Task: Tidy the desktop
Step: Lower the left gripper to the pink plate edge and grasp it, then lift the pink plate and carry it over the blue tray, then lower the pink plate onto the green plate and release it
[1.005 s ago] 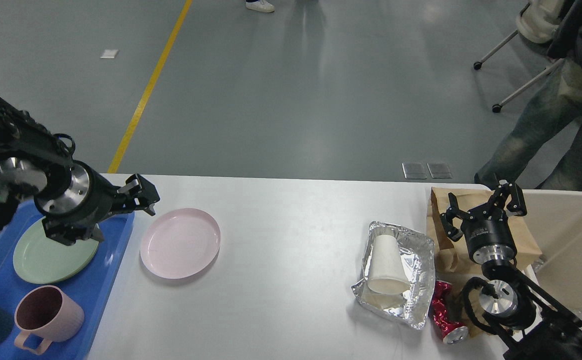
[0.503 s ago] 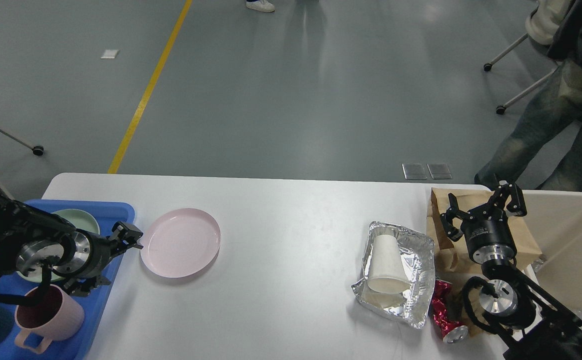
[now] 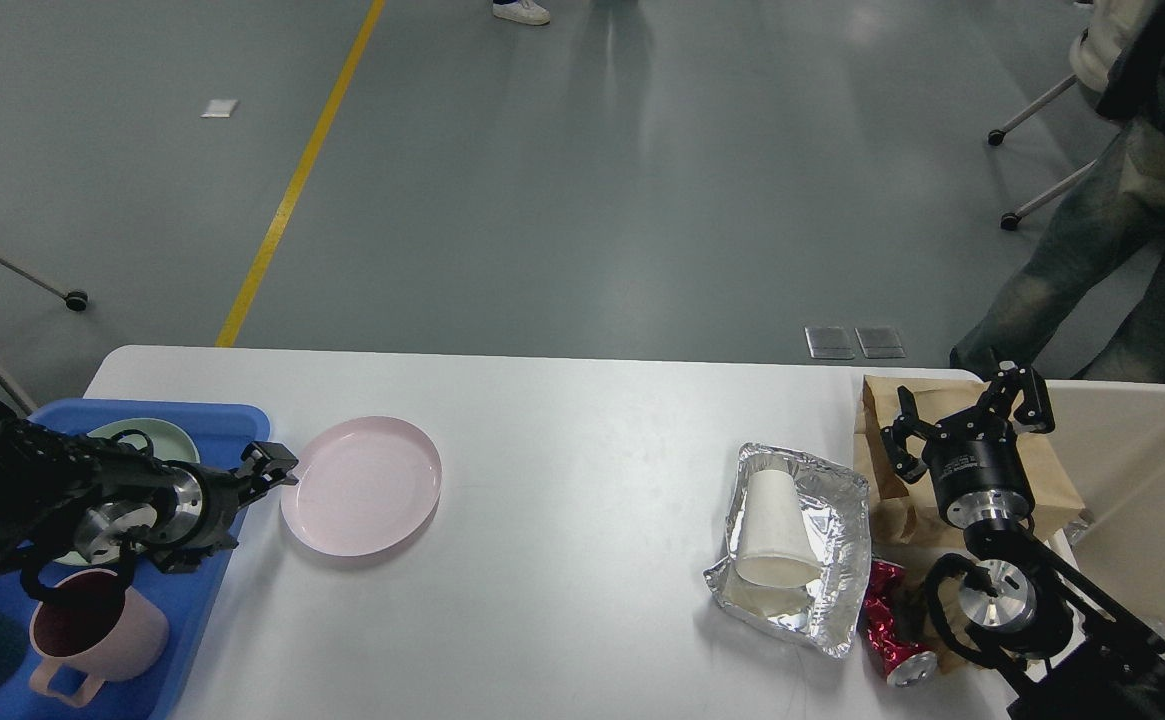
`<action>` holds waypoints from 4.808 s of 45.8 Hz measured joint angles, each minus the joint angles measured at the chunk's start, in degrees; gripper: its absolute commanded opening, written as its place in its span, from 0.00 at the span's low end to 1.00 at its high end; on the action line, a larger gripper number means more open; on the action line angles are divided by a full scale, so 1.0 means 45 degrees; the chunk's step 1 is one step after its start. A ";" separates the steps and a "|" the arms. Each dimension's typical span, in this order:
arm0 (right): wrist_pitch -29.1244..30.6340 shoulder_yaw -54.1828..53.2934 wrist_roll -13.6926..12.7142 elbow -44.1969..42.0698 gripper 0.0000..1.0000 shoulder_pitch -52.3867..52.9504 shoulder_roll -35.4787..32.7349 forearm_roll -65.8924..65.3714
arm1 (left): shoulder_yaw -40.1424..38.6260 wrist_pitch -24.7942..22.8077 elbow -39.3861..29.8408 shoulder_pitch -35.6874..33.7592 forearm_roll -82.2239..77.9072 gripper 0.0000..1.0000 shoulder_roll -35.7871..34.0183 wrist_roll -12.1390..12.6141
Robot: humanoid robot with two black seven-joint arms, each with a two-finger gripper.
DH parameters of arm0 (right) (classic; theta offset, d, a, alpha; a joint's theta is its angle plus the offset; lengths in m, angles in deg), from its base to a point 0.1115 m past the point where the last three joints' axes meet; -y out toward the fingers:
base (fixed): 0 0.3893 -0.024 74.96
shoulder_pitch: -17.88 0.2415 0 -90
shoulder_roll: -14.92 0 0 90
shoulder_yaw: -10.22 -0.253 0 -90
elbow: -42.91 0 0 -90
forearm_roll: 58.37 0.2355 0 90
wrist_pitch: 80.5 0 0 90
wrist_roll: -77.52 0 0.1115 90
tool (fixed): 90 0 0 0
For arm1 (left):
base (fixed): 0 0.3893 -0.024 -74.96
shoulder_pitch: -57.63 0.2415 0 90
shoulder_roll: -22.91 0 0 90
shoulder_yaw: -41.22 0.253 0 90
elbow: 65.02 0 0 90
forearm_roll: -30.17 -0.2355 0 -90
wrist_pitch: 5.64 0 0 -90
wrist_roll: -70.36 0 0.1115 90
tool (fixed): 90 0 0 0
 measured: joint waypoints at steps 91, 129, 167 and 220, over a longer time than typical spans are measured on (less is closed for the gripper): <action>0.0000 0.0000 0.0000 0.0000 1.00 0.0020 0.0000 -0.0002 | -0.1207 -0.0978 -0.0062 0.0457 -0.0384 0.00 -0.0202 0.0398; 0.0000 0.0000 0.0000 0.0000 1.00 0.0019 0.0000 -0.0003 | 0.7979 -0.5164 -0.8862 -1.4187 0.1598 0.00 -0.2302 0.0129; -0.0001 0.0000 0.0000 0.0000 1.00 -0.0002 0.0000 0.0006 | 0.7719 -0.5282 -0.2900 -0.8872 0.2936 0.00 -0.5643 0.1184; 0.0000 0.0000 0.0000 0.0000 1.00 0.0000 0.0000 -0.0003 | -0.1329 -0.2687 0.4348 0.2065 0.0383 0.00 -0.3503 0.2574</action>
